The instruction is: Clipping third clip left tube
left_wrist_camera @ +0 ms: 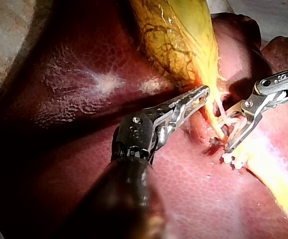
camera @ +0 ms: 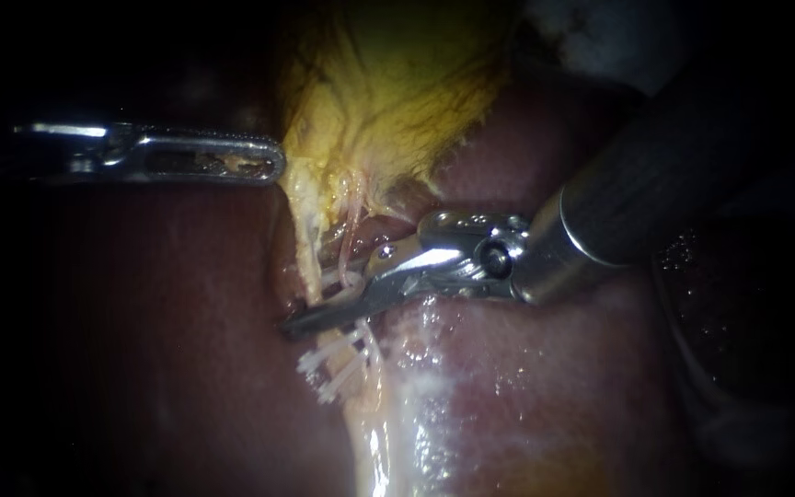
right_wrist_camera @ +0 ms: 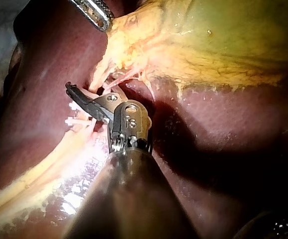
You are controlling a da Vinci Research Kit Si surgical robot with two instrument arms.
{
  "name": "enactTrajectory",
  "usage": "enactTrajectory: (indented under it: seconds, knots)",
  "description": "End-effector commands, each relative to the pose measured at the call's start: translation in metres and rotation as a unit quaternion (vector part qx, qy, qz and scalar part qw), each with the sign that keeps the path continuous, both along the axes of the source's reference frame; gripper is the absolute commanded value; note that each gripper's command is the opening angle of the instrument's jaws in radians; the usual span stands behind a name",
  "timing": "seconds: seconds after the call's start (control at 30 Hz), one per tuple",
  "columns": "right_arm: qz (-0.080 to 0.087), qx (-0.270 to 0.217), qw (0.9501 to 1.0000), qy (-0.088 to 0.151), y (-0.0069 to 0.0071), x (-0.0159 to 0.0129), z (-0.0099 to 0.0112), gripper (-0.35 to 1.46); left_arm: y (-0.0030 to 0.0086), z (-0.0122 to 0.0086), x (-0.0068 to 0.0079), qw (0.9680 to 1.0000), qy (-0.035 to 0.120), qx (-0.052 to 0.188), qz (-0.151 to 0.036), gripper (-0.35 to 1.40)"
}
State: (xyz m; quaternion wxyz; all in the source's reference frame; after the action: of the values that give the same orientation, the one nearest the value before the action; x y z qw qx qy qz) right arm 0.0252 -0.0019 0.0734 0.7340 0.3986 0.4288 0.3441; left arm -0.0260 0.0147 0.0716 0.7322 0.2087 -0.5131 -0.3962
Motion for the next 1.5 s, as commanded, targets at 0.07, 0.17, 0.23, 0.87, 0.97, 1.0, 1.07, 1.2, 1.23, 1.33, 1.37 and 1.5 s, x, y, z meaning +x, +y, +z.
enactTrajectory:
  seconds: [0.07,0.17,0.23,0.87,0.97,1.0,1.07,1.2,1.23,1.33,1.37,1.5]
  knots:
    - [0.000,0.000,1.0000,0.000,0.0000,0.0000,0.0000,0.48,0.0000,0.0000,0.0000,1.0000,0.000,0.000,0.000,-0.35]
    - [0.000,0.000,1.0000,0.000,0.0000,0.0000,0.0000,0.48,0.0000,0.0000,0.0000,1.0000,0.000,0.000,0.000,-0.35]
    - [0.000,0.000,1.0000,0.000,0.0000,-0.0001,0.0000,0.48,0.0000,0.0000,0.0000,1.0000,0.000,0.000,0.000,-0.35]
    - [-0.014,0.001,0.9999,0.008,0.0009,-0.0060,0.0008,0.51,0.0000,-0.0001,0.0002,1.0000,0.000,0.000,0.000,-0.35]
    - [-0.016,0.001,0.9998,0.009,0.0009,-0.0070,0.0009,0.52,0.0000,-0.0001,0.0002,1.0000,0.000,0.000,0.001,-0.35]
    - [-0.017,0.001,0.9998,0.010,0.0009,-0.0073,0.0009,0.52,0.0000,-0.0001,0.0002,1.0000,0.000,0.000,0.001,-0.35]
    - [-0.019,0.002,0.9997,0.013,0.0009,-0.0080,0.0009,0.53,0.0000,-0.0001,0.0002,1.0000,0.000,0.000,0.001,-0.35]
    - [-0.028,0.006,0.9994,0.021,0.0011,-0.0093,0.0010,0.53,0.0000,-0.0001,0.0002,1.0000,0.000,0.000,0.001,-0.35]
    - [-0.031,0.002,0.9992,0.025,0.0013,-0.0097,0.0010,0.54,0.0000,-0.0001,0.0003,1.0000,-0.001,0.000,0.001,-0.35]
    - [-0.037,0.000,0.9984,0.044,0.0018,-0.0107,0.0005,0.55,0.0000,-0.0002,0.0003,1.0000,-0.001,0.000,0.001,-0.35]
    - [-0.038,0.002,0.9980,0.051,0.0021,-0.0110,0.0002,0.55,0.0000,-0.0002,0.0003,1.0000,-0.001,0.000,0.001,-0.35]
    - [-0.042,0.009,0.9957,0.082,0.0032,-0.0121,-0.0012,0.54,0.0000,-0.0002,0.0003,1.0000,-0.001,0.000,0.001,-0.35]
